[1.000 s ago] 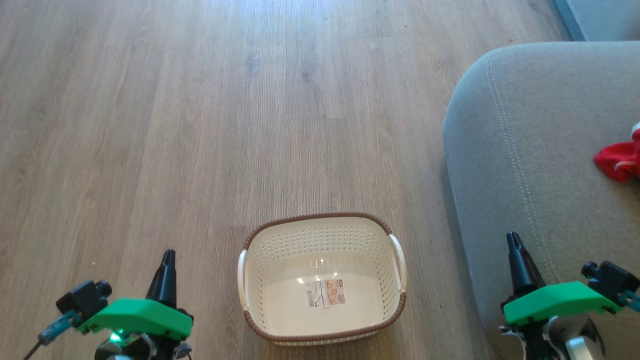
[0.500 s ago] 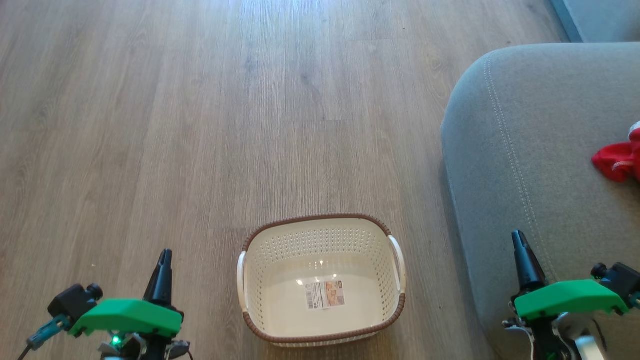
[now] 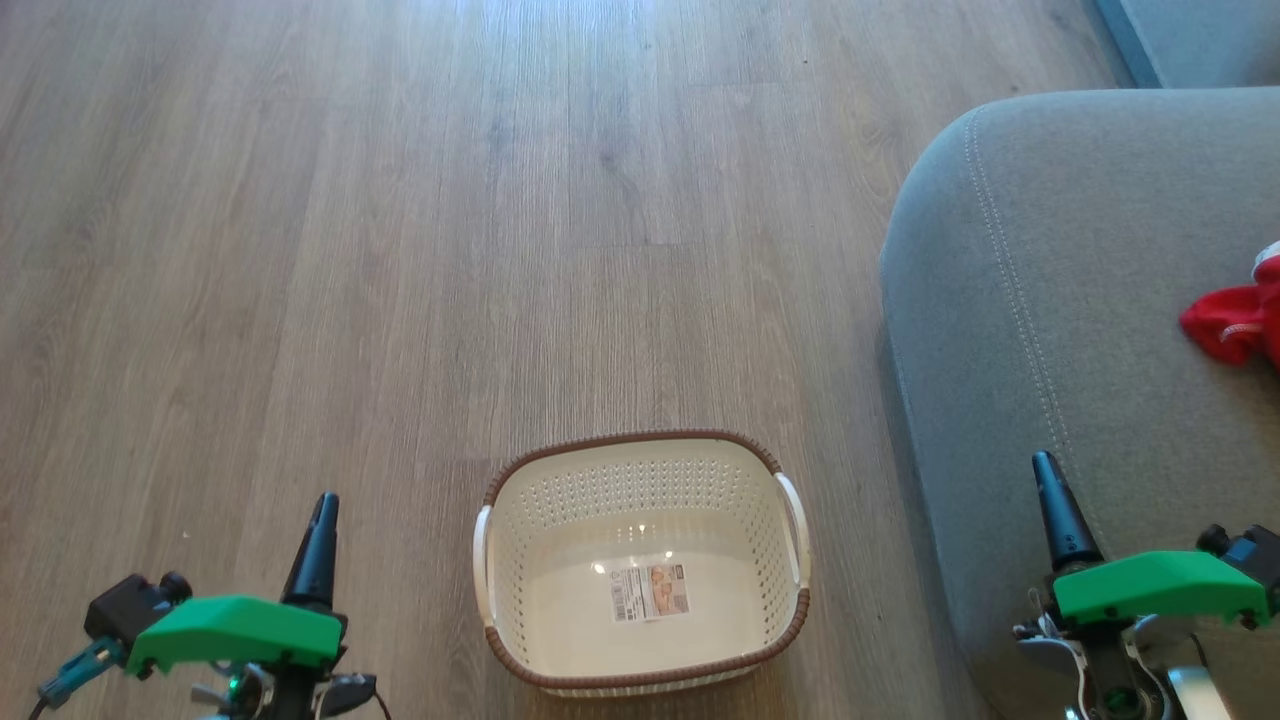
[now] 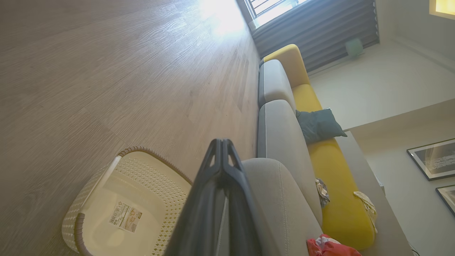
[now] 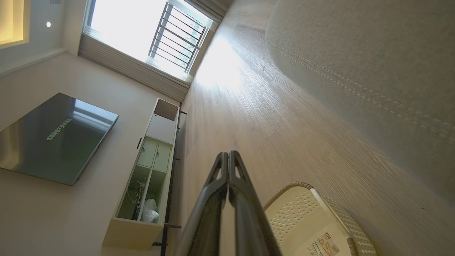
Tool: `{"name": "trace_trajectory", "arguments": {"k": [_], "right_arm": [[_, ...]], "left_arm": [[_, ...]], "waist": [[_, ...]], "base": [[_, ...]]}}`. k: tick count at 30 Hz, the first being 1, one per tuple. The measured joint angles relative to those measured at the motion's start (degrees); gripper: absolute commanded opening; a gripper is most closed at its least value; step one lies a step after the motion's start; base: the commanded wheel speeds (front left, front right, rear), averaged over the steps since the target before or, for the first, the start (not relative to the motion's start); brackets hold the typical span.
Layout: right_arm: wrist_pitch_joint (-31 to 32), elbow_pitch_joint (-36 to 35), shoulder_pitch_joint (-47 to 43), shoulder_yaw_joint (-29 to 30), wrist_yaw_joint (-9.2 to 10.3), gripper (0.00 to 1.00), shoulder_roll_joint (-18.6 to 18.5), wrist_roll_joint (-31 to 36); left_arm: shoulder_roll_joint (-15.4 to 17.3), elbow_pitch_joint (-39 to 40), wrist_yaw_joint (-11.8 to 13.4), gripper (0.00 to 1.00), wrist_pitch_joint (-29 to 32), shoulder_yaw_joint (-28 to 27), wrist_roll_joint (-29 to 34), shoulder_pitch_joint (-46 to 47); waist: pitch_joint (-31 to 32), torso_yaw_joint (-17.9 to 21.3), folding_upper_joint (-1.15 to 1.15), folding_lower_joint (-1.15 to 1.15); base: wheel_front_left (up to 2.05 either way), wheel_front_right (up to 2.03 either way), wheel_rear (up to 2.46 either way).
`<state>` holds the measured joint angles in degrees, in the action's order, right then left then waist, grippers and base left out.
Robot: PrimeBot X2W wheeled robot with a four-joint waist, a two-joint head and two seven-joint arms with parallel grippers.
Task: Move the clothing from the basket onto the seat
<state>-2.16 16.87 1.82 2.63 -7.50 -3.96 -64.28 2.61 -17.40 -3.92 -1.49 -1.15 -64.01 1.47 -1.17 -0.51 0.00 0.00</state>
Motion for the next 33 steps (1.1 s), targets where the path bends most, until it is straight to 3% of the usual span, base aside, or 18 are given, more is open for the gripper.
{"name": "trace_trajectory", "arguments": {"k": [33], "right_arm": [[5.52, -0.51, 1.2, 2.88, 0.01, 0.0, 0.23, -19.64]], "left_arm": [[-0.08, 0.98, -2.07, 0.0, 5.41, -2.48, -19.56, 1.05]], "waist": [[0.71, 0.37, 0.0, 0.0]], "base": [[0.0, 0.0, 0.0]]}}
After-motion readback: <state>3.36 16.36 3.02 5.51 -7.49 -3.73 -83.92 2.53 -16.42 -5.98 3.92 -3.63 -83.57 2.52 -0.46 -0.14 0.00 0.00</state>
